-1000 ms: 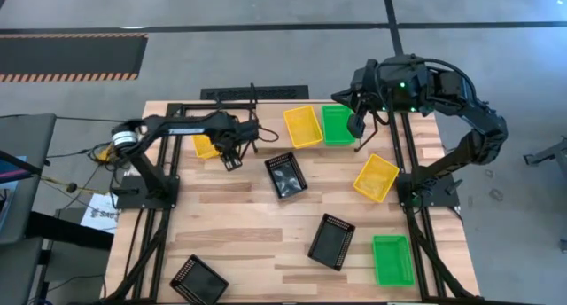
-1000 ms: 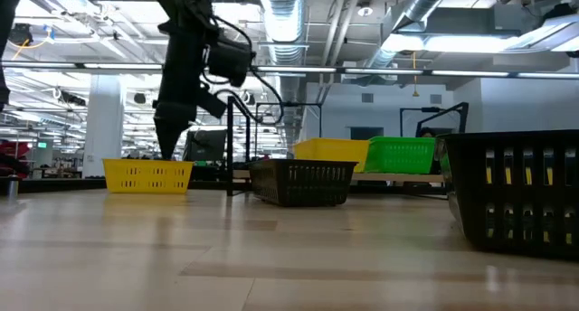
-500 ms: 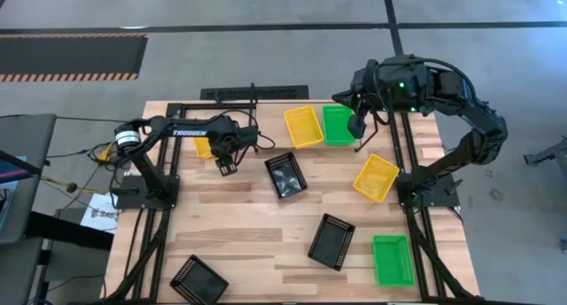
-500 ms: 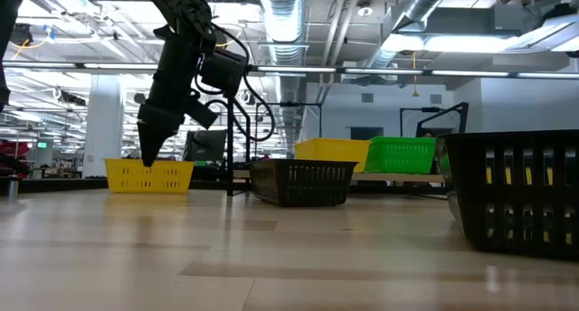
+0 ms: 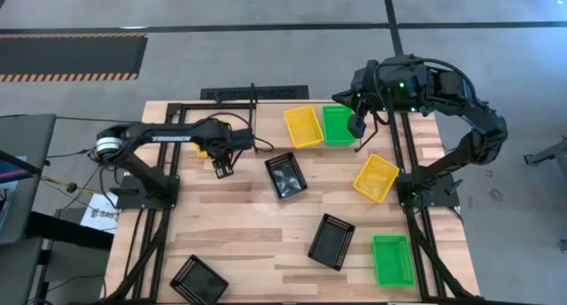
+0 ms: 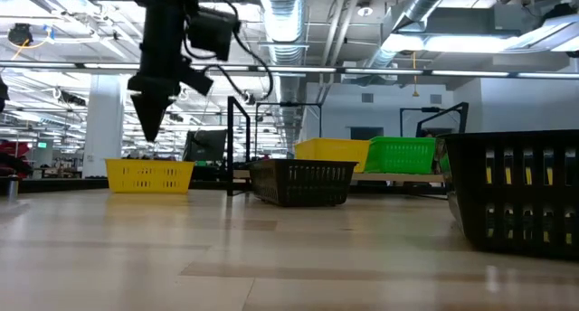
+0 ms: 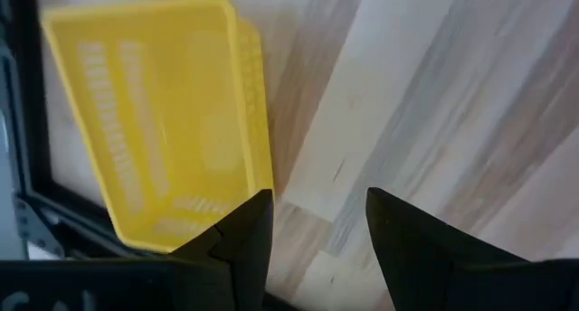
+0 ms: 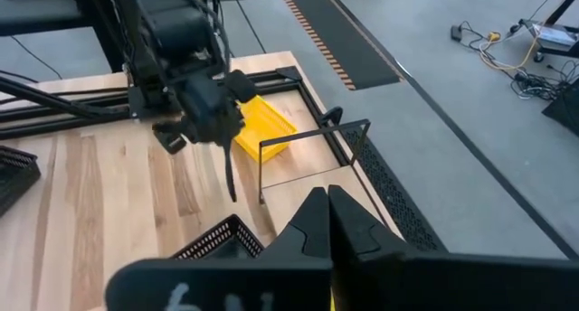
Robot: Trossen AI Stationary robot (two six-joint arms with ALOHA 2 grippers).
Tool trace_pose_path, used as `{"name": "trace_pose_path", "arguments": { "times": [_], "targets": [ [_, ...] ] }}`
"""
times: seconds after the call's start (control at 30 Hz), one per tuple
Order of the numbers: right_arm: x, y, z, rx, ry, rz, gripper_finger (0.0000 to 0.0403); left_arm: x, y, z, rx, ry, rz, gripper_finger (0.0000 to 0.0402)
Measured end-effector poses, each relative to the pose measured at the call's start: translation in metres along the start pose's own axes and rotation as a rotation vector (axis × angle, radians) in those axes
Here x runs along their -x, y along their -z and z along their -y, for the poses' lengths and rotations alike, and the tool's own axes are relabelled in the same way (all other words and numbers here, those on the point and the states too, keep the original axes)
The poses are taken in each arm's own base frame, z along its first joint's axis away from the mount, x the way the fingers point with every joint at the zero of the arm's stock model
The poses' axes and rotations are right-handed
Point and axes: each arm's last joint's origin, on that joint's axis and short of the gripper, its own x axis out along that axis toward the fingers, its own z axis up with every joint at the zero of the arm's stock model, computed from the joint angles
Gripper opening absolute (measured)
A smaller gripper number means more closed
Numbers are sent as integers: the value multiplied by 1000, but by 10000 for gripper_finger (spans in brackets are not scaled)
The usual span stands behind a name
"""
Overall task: Stack baskets on shelf by color
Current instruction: Stack the left yellow bin on top of the yellow bin on the shelf
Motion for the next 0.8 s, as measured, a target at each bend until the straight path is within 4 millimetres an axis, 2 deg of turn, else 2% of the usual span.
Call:
{"name": "trace_pose_path", "arguments": {
  "times": [0.13, 0.37, 0.57, 0.8],
  "targets": [
    [0, 0, 0, -20, 0, 0, 5, -1, 16, -9, 41, 35, 46, 167],
    [1, -1, -5, -20, -19, 11, 3, -36, 50, -17, 90, 71, -36, 167],
    [1, -4, -6, -26, -26, 41, 4, -52, 45, -14, 122, 136, 42, 167],
    [2, -5, -8, -28, -32, 57, 4, -52, 40, -15, 74, 111, 75, 167]
  ]
}}
